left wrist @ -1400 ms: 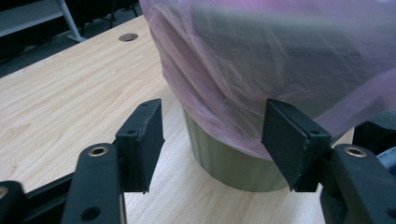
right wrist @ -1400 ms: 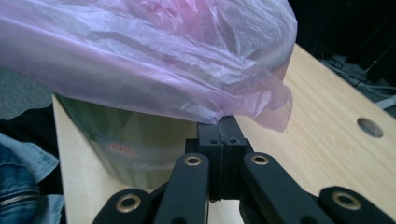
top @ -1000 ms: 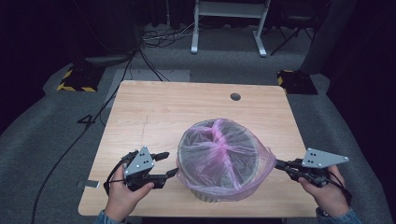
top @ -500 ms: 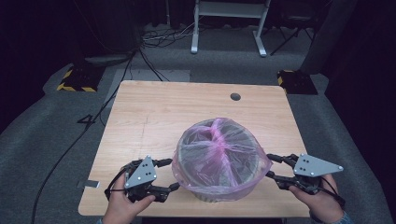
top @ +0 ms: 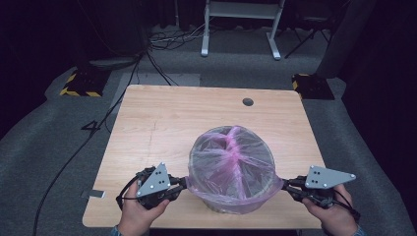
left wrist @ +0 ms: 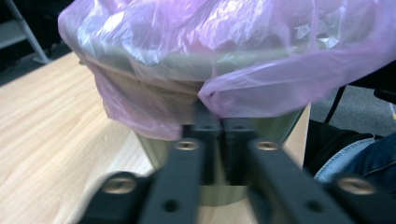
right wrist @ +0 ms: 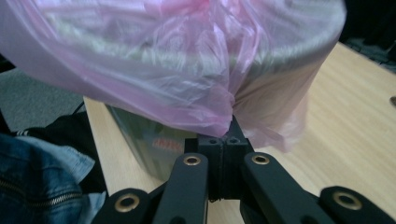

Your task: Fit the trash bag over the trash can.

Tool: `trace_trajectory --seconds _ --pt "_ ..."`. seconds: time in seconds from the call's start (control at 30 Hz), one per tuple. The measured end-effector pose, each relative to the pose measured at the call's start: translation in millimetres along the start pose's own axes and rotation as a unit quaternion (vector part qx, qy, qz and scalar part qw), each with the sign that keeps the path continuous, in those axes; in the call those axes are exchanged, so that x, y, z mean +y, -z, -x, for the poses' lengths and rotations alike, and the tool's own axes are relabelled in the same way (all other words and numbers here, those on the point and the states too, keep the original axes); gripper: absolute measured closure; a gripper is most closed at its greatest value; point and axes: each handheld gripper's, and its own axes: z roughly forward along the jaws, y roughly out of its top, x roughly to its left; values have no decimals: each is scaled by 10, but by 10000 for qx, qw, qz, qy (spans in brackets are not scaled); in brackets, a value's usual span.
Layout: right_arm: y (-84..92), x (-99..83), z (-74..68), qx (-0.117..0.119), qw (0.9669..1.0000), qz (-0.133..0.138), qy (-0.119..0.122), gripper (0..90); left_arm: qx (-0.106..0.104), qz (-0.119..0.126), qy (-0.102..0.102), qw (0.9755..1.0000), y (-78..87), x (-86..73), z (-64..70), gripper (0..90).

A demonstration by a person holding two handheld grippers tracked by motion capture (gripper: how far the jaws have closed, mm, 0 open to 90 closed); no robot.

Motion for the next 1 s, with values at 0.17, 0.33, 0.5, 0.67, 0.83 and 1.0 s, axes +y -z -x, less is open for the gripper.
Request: trace_trajectory --seconds 0.17,0.33,0.5,0.67,0.83,1.0 --pt "-88 -196 30 156 9990 -391 -148 900 -97 -311 -51 9995 -111 -95 19 900" --pt "-299 -490 158 297 9953 -754 -537 900 -20 -583 -17 9983 -198 -185 -24 900" --pt "-479 -639 175 325 9926 -996 -609 900 61 -1004 274 9946 -294 -401 -153 900" --pt "-572 -769 178 150 9874 -1456 -597 900 176 -1325 462 9900 -353 -606 -219 900" --pt "-526 -844 184 125 9861 -1449 -809 900 -20 -1215 683 9902 -257 -651 -243 896" --pt "-261 -750 163 -8 9923 -1153 -457 449 -156 -1050 480 9932 -25 -605 -134 411"
